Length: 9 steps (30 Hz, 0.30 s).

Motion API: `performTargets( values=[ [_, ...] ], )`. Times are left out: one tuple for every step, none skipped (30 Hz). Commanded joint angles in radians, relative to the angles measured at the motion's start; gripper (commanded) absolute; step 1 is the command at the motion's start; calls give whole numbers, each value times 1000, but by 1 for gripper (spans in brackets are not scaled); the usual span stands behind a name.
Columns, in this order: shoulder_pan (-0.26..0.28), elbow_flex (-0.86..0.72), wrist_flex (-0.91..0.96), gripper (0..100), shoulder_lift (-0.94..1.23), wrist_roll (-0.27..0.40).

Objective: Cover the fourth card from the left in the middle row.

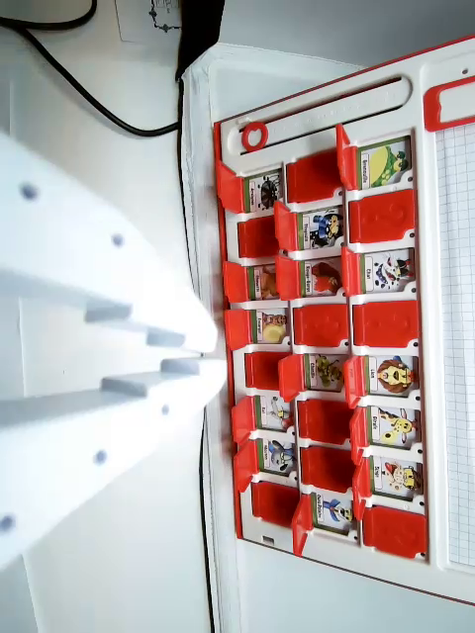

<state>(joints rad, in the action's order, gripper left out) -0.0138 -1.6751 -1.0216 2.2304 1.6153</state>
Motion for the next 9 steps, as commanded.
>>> performTargets(
  values=[
    [5, 81, 0, 0, 58, -6],
    [5, 80, 0, 0, 60, -5],
    [5, 80, 0, 0, 60, -3],
    [5, 78, 0, 0, 60, -6],
    [2, 75, 0, 0, 60, -6],
    [0, 72, 0, 0, 61, -8],
    [0, 69, 0, 0, 63, -8],
    [0, 66, 0, 0, 66, -9],
    [0, 63, 0, 0, 67, -11]
  ],
)
